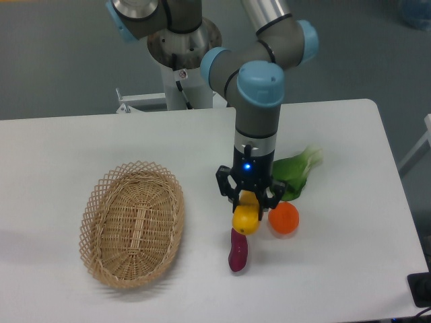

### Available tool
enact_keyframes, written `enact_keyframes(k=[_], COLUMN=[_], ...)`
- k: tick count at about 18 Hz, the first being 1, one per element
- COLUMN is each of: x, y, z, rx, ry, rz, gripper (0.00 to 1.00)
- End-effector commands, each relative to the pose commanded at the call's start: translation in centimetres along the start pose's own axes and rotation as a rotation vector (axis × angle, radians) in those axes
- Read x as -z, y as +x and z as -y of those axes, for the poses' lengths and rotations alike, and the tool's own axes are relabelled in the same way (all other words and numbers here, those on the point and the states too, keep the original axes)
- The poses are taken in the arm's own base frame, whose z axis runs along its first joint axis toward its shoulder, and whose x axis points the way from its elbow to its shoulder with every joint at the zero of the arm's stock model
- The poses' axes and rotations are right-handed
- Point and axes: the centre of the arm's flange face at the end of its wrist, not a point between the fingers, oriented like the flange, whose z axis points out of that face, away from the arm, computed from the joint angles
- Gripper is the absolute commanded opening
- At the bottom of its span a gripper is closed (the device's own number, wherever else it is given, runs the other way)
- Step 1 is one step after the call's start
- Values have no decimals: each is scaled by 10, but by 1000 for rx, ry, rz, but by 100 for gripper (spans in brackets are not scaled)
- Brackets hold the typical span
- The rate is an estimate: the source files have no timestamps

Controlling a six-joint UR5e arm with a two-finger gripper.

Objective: Pick up the mango from the table
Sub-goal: 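Lift the grasped yellow mango up off the table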

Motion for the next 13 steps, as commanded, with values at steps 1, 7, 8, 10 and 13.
enact_keyframes(k=[1, 7, 8, 10, 13], x=[6, 19, 19, 18, 18], y=[-2, -1, -1, -2, -3], z=[8, 16, 16, 16, 13], rx=[-2, 18, 20, 17, 8], ry=[14, 34, 33, 32, 29], rz=[9, 23, 24, 24, 24], gripper=[44, 44, 44, 44, 44])
